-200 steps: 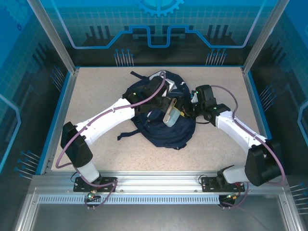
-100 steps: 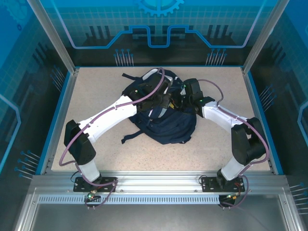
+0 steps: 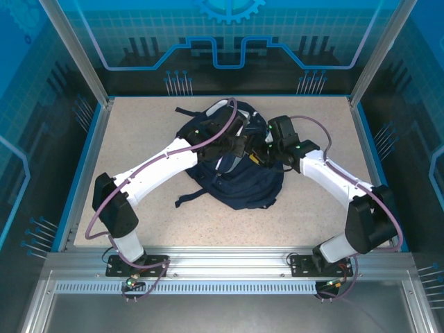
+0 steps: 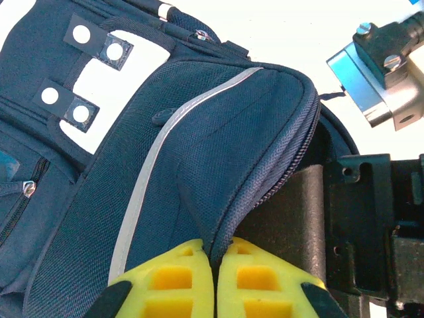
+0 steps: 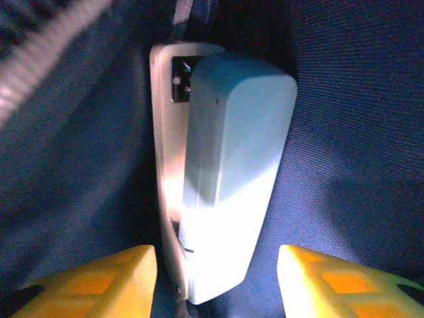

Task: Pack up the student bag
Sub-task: Place the loose stationery in the student bag.

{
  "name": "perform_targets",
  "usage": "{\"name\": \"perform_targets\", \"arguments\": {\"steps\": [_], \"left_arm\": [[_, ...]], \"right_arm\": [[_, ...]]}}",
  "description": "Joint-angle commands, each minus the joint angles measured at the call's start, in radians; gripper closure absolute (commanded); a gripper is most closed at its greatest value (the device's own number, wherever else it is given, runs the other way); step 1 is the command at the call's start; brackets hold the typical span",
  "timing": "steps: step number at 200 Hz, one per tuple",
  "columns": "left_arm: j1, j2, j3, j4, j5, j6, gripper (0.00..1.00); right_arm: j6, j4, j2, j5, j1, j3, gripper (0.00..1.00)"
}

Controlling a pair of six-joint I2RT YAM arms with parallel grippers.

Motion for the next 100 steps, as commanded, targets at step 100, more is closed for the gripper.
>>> {"name": "perform_targets", "arguments": {"steps": [100], "left_arm": [[0.012,-0.029,0.037,0.124,0.097,-0.123,1.00]], "right_arm": [[0.004,0.168,0.215,-0.115,0.059,0.140,0.88]]}}
